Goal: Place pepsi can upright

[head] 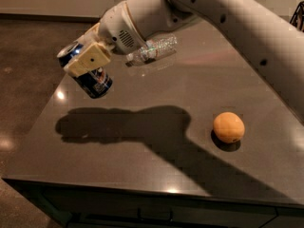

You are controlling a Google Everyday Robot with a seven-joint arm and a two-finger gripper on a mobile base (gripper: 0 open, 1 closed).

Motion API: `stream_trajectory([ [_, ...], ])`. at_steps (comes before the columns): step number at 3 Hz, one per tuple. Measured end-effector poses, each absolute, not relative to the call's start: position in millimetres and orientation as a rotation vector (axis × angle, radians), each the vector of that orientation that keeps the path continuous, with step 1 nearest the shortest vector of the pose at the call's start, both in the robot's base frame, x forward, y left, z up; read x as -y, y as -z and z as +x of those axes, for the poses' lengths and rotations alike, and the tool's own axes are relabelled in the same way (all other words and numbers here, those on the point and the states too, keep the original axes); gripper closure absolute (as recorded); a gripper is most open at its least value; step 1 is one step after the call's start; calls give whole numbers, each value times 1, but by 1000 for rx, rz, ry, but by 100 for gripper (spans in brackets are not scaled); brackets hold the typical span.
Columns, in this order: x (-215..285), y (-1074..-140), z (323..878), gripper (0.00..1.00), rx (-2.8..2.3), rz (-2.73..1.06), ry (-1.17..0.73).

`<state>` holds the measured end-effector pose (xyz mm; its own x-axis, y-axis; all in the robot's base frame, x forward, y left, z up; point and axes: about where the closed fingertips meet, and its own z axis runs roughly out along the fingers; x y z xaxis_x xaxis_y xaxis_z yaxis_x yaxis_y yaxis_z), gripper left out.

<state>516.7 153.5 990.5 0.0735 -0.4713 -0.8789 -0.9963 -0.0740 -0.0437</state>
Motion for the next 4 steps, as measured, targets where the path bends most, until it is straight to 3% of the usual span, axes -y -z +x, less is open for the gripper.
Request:
stream_trajectory([
  [4,-162,-984,556,100,-1340,-1205,-951],
])
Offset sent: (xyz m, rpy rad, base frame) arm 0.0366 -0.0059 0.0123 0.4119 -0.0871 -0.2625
